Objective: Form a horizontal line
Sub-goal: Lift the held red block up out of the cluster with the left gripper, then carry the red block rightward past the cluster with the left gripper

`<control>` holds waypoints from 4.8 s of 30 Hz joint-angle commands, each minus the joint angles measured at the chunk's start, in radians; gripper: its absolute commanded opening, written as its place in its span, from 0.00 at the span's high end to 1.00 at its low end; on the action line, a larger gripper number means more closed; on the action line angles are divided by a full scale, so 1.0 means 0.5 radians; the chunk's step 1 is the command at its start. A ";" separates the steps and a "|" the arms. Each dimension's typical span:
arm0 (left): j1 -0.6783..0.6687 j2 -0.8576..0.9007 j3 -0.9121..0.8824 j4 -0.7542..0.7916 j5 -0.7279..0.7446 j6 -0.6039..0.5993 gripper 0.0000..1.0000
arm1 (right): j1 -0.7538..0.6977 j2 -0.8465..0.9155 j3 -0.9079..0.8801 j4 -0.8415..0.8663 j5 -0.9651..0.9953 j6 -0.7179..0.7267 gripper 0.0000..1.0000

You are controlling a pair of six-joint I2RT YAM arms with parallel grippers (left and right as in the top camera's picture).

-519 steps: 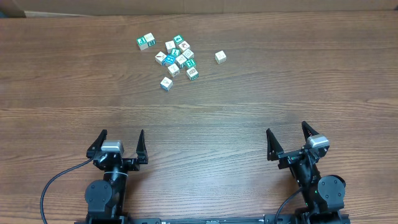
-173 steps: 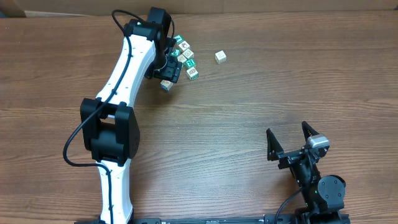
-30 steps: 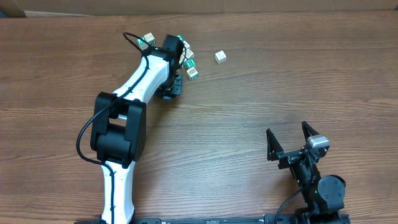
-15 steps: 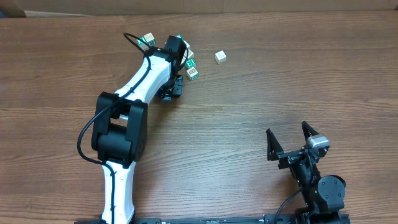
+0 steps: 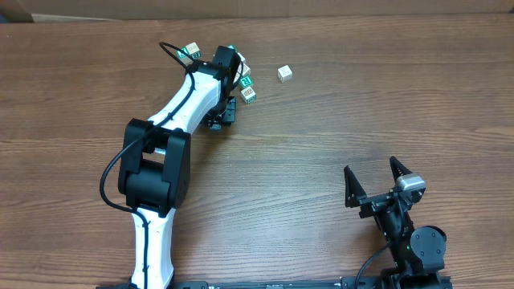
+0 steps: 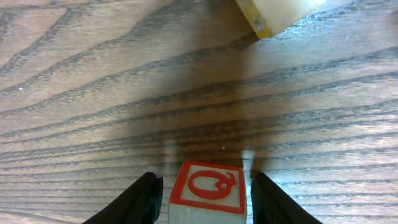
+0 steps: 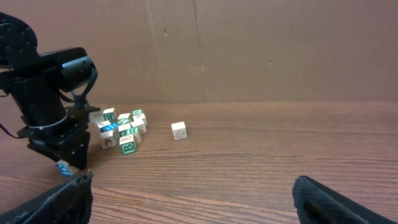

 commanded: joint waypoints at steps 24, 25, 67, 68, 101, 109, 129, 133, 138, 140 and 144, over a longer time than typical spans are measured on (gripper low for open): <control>0.019 -0.007 0.007 -0.006 0.098 0.069 0.56 | -0.009 -0.024 -0.021 0.004 0.012 -0.008 0.00; 0.026 -0.007 0.011 -0.006 0.120 0.069 0.56 | -0.009 -0.024 -0.021 0.005 0.012 -0.008 0.00; 0.117 -0.098 0.024 -0.028 0.260 0.069 0.62 | -0.009 -0.024 -0.021 0.005 0.012 -0.008 0.00; 0.116 -0.098 0.024 -0.030 0.262 0.069 0.62 | -0.009 -0.024 -0.021 0.005 0.012 -0.008 0.00; 0.080 -0.514 0.025 -0.235 0.327 -0.157 0.76 | -0.009 -0.024 -0.021 0.005 0.012 -0.008 0.00; -0.054 -0.710 0.025 -0.398 0.328 -0.278 0.86 | -0.009 -0.024 -0.021 0.005 0.012 -0.008 0.00; -0.115 -0.719 0.024 -0.414 0.587 -0.292 0.96 | -0.009 -0.024 -0.021 0.005 0.012 -0.008 0.00; -0.150 -0.719 0.024 -0.420 0.585 -0.302 0.96 | -0.009 -0.024 -0.021 0.005 0.012 -0.008 0.00; -0.211 -0.719 0.024 -0.468 0.578 -0.436 0.96 | -0.009 -0.024 -0.021 0.005 0.012 -0.008 0.00; -0.243 -0.719 0.024 -0.487 0.569 -0.489 0.96 | -0.009 -0.024 -0.021 0.005 0.012 -0.008 0.00; -0.323 -0.719 0.024 -0.487 0.555 -0.535 0.96 | -0.009 -0.024 -0.021 0.005 0.012 -0.008 0.00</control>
